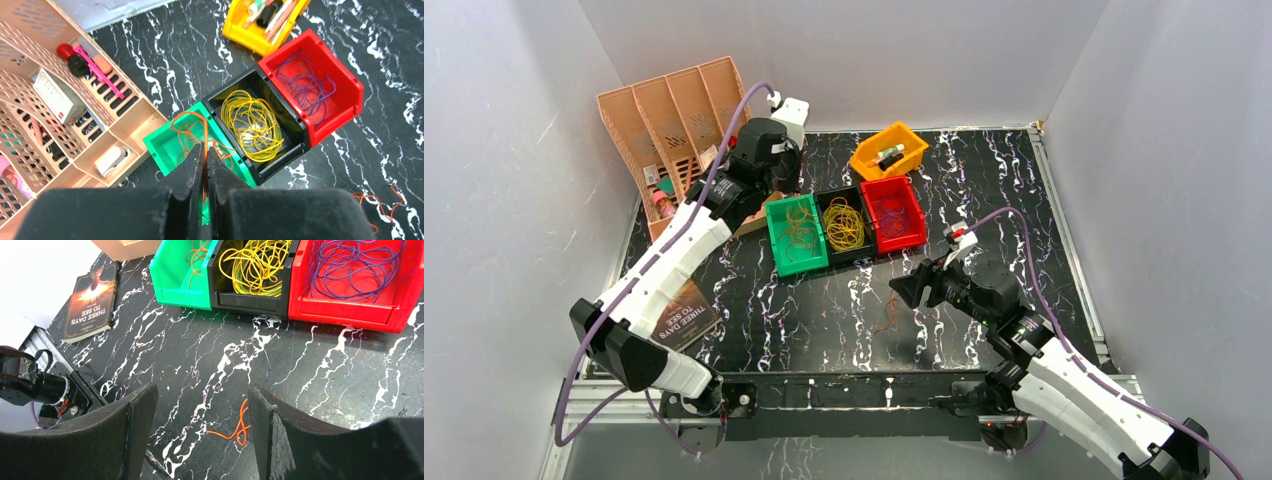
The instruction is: Untangle the cables
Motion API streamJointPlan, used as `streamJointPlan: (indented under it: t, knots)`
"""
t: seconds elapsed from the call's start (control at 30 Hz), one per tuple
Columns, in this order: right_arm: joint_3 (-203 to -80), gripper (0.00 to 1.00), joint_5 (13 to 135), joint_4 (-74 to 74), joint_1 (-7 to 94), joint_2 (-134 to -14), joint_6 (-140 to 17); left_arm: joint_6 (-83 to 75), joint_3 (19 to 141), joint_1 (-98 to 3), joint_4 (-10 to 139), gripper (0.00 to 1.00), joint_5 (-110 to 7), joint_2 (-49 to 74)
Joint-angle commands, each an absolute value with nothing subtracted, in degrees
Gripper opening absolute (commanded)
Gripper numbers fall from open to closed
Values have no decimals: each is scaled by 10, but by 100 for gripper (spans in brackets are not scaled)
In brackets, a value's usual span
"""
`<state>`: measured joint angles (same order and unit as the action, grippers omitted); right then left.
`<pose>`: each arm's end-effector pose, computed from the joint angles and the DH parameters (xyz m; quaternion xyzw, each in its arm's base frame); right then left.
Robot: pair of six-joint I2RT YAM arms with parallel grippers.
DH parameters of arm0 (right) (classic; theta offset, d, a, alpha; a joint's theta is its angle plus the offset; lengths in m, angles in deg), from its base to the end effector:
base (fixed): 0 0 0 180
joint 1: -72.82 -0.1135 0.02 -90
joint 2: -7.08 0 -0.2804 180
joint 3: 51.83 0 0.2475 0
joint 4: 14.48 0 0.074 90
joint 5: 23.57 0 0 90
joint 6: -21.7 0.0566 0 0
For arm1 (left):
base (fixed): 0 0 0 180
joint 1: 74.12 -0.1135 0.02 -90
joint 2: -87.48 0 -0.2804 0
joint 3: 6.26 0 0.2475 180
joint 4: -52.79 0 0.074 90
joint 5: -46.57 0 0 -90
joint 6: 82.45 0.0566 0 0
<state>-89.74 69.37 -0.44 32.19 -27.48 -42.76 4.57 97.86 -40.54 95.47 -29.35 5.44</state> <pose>0.1229 0.1093 0.2628 -0.1173 0.7608 0.3648 0.5237 0.2835 -0.1717 0.4389 0.1480 0.8054 -0.0815 0.5681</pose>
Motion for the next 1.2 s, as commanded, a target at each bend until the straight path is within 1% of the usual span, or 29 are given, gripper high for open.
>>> streamJointPlan:
  t: [0.0, 0.27, 1.17]
  knots:
    - [-899, 74, 683, -19, 321, -265, -426, 50, 961, -416, 941, 0, -311, 54]
    - [-899, 74, 681, -20, 321, -268, -424, 46, 944, -441, 950, 0, -281, 46]
    - [-901, 74, 688, -23, 321, -282, -416, 2, 808, -456, 867, 0, -347, -27]
